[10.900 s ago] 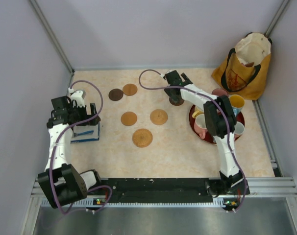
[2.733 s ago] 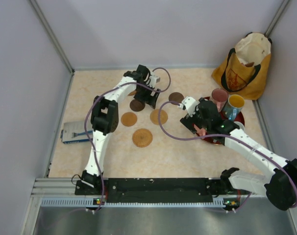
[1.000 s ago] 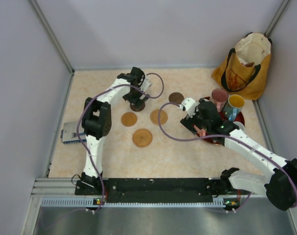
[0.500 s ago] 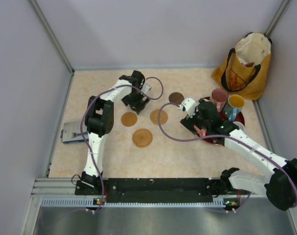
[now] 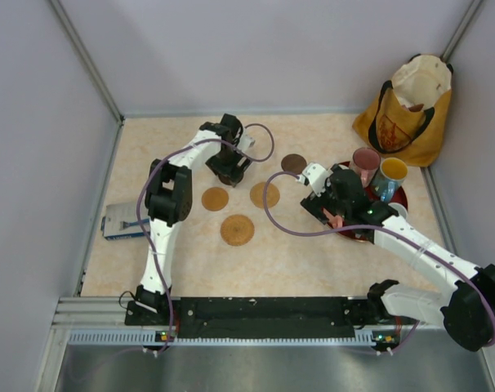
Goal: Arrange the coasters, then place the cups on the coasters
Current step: Move the coaster to the center of the board.
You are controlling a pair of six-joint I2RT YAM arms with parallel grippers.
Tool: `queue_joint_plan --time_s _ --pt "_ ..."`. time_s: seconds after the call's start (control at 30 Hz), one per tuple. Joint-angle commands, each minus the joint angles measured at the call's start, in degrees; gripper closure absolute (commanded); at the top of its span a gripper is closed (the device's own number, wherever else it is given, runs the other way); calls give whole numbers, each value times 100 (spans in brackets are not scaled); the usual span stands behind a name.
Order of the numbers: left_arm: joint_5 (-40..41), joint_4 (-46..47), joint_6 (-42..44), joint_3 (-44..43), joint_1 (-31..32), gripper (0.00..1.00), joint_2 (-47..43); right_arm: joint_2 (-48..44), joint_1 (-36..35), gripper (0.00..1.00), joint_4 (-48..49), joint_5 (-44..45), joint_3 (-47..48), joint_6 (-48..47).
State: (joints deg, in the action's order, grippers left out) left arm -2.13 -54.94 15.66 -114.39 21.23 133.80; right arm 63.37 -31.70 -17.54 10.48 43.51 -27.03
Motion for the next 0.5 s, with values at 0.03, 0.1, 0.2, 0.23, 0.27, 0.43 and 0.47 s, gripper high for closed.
queue_joint_plan --time_s 0.03,0.1,0.2,0.23,0.27,0.43,0.47 --pt "-288 9 -142 -303 -14 19 182 -53 33 1 172 24 9 -13" --pt "-279 53 -160 -330 -23 19 208 -62 24 1 172 42 9 -13" --pt "-253 106 -195 -347 -14 19 234 -44 33 1 172 33 9 -13" --pt "-261 150 -204 -347 -23 19 243 -44 24 1 172 33 9 -13" --pt "-270 176 -221 -356 -14 19 243 -44 33 1 172 24 9 -22" --pt "-323 299 -283 -417 -14 19 278 -27 24 1 181 42 9 -13" --pt "-314 308 -292 -444 -14 19 296 -36 33 1 172 51 9 -13"
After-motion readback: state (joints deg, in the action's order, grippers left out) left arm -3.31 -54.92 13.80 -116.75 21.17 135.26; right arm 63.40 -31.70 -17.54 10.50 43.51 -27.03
